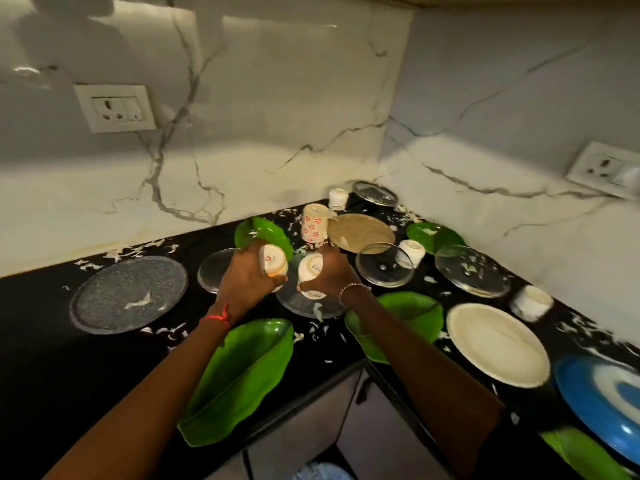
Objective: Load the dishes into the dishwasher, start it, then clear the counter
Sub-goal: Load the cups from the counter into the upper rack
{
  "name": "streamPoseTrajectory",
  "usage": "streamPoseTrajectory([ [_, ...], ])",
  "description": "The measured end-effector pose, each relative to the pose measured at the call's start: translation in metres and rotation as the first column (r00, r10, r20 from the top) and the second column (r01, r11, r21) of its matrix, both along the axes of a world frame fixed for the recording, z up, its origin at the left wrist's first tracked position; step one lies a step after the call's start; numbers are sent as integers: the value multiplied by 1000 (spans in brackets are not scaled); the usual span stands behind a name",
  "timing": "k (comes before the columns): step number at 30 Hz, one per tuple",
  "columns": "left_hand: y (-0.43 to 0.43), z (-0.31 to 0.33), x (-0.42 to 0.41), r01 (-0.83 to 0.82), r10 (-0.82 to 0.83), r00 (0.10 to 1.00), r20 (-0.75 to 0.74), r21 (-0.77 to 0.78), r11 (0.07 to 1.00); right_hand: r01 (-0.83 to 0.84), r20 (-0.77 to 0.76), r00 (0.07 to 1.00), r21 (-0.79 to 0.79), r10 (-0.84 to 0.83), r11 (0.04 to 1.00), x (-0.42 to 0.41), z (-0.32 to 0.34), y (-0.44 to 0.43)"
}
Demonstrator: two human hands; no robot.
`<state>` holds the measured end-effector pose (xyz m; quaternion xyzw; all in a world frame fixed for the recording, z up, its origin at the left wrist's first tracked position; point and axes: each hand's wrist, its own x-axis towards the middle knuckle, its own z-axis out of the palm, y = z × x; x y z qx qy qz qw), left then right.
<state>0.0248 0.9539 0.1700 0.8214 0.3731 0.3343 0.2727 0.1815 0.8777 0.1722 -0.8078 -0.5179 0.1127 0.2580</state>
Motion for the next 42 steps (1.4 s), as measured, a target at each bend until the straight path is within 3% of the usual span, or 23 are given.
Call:
streamPoseTrajectory([
  [9, -101, -19, -13, 315, -316, 948, -34, -36, 948, 195, 5, 981, -60, -195, 979, -45, -19, -140],
  [15, -163, -45, -62, 489, -489, 872, -11, -17, 872, 398, -32, 914, -110, -404, 911, -111, -32, -232],
  [23, -236, -63, -117, 656, -676, 730, -98, -175, 734, 622, -117, 756, -175, -644, 763, -188, -58, -338],
  [35, -340, -96, -131, 815, -842, 508, -181, -216, 538, 785, -197, 546, -220, -815, 579, -254, -91, -458],
  [42, -423, -112, -141, 883, -918, 327, -222, -273, 381, 865, -220, 383, -254, -897, 432, -298, -106, -542],
])
